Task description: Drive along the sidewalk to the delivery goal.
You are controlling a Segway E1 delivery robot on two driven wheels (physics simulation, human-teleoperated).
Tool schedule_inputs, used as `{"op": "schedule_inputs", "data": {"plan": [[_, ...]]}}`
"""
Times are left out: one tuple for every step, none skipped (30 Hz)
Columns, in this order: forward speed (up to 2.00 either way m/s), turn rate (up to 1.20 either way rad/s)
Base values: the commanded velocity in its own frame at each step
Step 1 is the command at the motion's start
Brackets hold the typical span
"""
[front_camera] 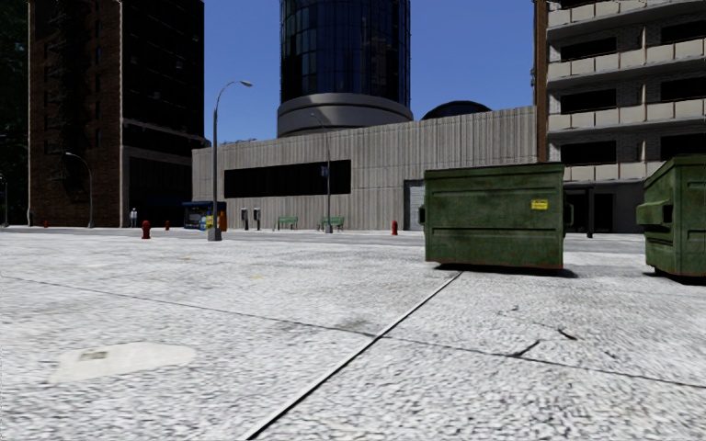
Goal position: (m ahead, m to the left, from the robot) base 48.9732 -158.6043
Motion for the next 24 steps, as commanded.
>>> {"op": "schedule_inputs", "data": {"plan": [[2.0,0.28],[2.0,0.28],[2.0,0.28],[2.0,0.28],[2.0,0.28],[2.0,0.28],[2.0,0.28],[2.0,0.28],[2.0,0.28],[2.0,0.3],[2.0,0.3],[2.0,0.3],[2.0,0.3],[2.0,0.3],[2.0,0.3],[2.0,0.3],[2.0,0.3],[2.0,0.3],[2.0,0.3],[2.0,0.3],[2.0,0.3],[2.0,0.3],[2.0,0.3],[2.0,0.3]]}}
